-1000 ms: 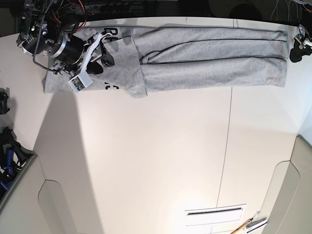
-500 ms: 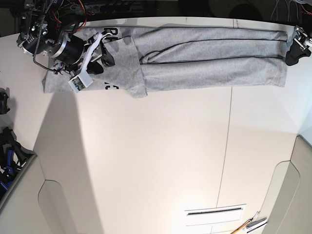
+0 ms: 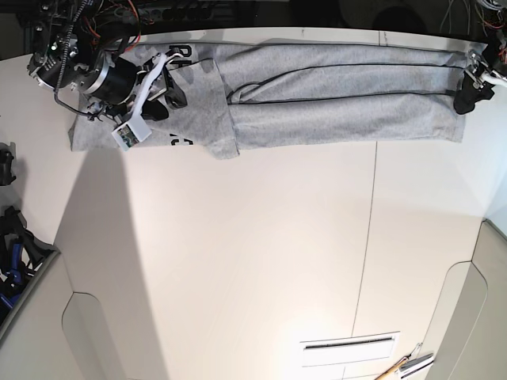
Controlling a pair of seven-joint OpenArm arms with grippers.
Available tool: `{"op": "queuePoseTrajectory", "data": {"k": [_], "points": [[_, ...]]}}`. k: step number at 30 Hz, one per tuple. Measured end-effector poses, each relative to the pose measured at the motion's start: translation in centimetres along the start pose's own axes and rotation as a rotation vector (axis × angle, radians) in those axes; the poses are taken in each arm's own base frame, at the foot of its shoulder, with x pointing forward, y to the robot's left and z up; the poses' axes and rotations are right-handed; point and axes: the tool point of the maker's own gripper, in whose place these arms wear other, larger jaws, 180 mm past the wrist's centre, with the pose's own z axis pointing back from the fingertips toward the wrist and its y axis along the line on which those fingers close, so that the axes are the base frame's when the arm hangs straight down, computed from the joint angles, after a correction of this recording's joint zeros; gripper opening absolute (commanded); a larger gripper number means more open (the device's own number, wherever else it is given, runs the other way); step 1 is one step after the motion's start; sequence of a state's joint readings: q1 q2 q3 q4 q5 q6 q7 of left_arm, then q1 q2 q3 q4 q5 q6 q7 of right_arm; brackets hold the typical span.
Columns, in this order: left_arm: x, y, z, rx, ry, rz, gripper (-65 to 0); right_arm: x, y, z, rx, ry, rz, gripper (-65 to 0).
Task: Fold the T-shirt properly
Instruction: 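Move the left gripper to the folded strip's end and pinch it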
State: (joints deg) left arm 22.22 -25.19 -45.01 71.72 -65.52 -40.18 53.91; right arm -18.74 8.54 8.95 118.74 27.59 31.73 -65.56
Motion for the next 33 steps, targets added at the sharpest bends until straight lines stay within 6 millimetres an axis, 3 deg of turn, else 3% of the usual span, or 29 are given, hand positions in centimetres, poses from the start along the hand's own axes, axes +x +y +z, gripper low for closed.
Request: {"op": "queuePoseTrajectory", "data": {"k": [19, 21, 24, 26, 30, 33], "points": [[-2.4, -2.2, -0.7, -0.103, 0.03, 0.104, -26.6, 0.1, 0.0, 0.0, 0.0, -0.007, 0.0, -42.7], [-2.4, -2.2, -0.7, -0.105, 0.03, 0.107, -33.0, 0.1, 0.0, 0.0, 0.0, -0.007, 0.0, -42.7], [-2.9, -2.4, -0.7, -0.109, 0.048, 0.118, -53.0, 0.1, 0.0, 0.0, 0.0, -0.007, 0.0, -42.7], [-2.8, -2.5, -0.7, -0.12, 0.042, 0.127, -62.8, 0.1, 0.0, 0.0, 0.0, -0.006, 0.0, -42.7], [-2.3, -3.4, -0.5, -0.167, 0.019, 0.161, -65.0, 0.1, 0.0, 0.0, 0.0, -0.006, 0.0, -42.7], [-1.7, -5.5, -0.1, -0.247, 0.024, 0.158, -65.0, 0.0, -0.2, 0.0, -0.013, 0.001, 0.005, -42.7]]}}
